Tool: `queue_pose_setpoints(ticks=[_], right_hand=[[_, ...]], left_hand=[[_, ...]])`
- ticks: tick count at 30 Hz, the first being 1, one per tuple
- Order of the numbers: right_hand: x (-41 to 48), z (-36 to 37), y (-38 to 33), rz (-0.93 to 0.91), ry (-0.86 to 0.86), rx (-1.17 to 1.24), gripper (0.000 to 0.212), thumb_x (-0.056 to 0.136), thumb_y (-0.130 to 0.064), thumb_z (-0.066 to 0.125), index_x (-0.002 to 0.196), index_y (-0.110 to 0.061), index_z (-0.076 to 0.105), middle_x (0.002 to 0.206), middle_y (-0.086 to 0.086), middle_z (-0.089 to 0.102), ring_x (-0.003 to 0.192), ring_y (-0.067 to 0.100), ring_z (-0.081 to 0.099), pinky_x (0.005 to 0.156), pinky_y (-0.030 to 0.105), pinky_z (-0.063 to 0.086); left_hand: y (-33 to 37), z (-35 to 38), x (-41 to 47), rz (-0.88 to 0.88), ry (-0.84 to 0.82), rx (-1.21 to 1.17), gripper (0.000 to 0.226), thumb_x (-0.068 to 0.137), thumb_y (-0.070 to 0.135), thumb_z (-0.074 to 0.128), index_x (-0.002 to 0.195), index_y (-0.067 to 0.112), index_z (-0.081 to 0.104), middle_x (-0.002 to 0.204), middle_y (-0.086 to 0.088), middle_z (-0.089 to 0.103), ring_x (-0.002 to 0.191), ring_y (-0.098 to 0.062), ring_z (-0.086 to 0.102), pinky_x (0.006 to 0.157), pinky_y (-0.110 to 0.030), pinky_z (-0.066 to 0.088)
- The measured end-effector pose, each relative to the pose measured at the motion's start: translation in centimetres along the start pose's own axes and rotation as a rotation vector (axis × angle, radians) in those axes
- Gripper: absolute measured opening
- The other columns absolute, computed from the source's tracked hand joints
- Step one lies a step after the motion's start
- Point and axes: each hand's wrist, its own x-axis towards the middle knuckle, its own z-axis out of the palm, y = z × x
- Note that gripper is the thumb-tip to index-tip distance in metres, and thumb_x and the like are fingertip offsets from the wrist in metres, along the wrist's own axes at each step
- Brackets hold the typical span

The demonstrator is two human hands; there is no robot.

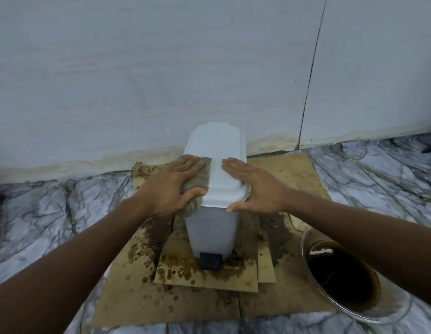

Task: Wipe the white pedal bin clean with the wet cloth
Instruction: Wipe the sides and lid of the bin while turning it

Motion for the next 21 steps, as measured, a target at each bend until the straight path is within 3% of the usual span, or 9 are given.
queue_pose_setpoints(ticks=[3,7,11,17,21], right_hand=[[0.0,0.1,0.0,-0.005,0.002,0.008,0.112,0.075,-0.068,0.072,0.160,-0.024,0.014,0.167,-0.009,0.006,0.152,0.001,0.001,0.124,0.028,0.004],[-0.1,0.2,0.1,-0.002,0.007,-0.003,0.112,0.075,-0.068,0.072,0.160,-0.023,0.014,0.167,-0.008,0.007,0.152,0.002,0.002,0.124,0.027,0.006],[-0.1,0.3,0.3,0.002,0.019,0.008,0.112,0.075,-0.071,0.070,0.160,-0.023,0.015,0.167,-0.008,0.009,0.153,0.003,0.002,0.126,0.031,0.009],[-0.3,1.7,-0.7,-0.046,0.075,-0.084,0.103,0.086,-0.063,0.063,0.160,-0.016,0.007,0.168,-0.003,0.000,0.152,0.006,-0.010,0.115,0.014,-0.014],[-0.4,1.2,-0.5,-0.024,0.052,-0.067,0.104,0.086,-0.064,0.062,0.160,-0.016,0.008,0.168,-0.004,0.001,0.153,0.005,-0.009,0.122,0.022,-0.007]], left_hand=[[0.2,0.2,-0.3,-0.038,0.021,0.035,0.090,0.088,0.077,0.026,0.158,0.022,0.026,0.165,-0.002,0.025,0.154,-0.018,0.015,0.124,-0.039,0.012],[3.4,0.6,1.2,-0.006,0.115,0.143,0.086,0.092,0.072,0.038,0.152,0.009,0.040,0.155,-0.012,0.043,0.146,-0.028,0.032,0.118,-0.042,0.026],[4.0,2.5,1.3,-0.007,0.162,0.111,0.080,0.097,0.069,0.038,0.154,0.013,0.037,0.158,-0.012,0.038,0.149,-0.028,0.029,0.123,-0.045,0.022],[3.4,5.4,-1.3,0.116,0.417,0.107,0.059,0.103,0.045,0.045,0.149,0.008,0.045,0.155,-0.013,0.044,0.147,-0.027,0.035,0.119,-0.050,0.031],[3.6,5.5,-1.5,0.173,0.430,0.065,0.058,0.102,0.044,0.048,0.149,0.011,0.046,0.155,-0.009,0.045,0.147,-0.024,0.035,0.121,-0.044,0.027]])
